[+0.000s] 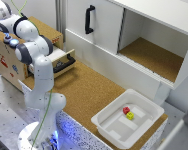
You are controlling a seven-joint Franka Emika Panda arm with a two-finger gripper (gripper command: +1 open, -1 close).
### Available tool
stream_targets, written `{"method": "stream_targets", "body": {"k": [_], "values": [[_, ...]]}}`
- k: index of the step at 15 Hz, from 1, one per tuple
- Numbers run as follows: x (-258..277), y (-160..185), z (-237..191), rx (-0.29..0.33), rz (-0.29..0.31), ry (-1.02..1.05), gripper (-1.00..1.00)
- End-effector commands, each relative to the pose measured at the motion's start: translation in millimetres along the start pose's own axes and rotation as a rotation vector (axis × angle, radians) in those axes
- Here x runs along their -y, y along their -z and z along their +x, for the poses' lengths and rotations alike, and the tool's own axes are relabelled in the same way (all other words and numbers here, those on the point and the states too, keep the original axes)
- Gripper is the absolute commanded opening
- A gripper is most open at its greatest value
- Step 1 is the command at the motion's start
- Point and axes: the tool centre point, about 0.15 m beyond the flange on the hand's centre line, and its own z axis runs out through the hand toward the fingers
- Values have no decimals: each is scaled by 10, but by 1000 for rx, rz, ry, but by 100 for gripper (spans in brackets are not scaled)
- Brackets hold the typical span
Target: Push down the red button to turn on the red light
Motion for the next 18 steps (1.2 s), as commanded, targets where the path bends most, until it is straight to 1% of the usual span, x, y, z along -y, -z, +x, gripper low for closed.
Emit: {"method": "stream_targets", "body": {"k": [1,2,3,4,5,8,11,12,16,18], "values": [[-15,464,470,211,11,9,-100],[-49,663,487,203,4,1,100],[-123,810,476,214,-15,-19,100],[-195,895,482,187,-33,-46,100],[-237,919,478,188,-35,-47,100],[-305,862,432,229,-35,-44,100],[-289,799,453,222,-26,-38,100],[-279,800,479,212,-33,-40,100],[-201,771,571,201,-18,-23,100],[-210,780,553,199,-27,-33,100]]}}
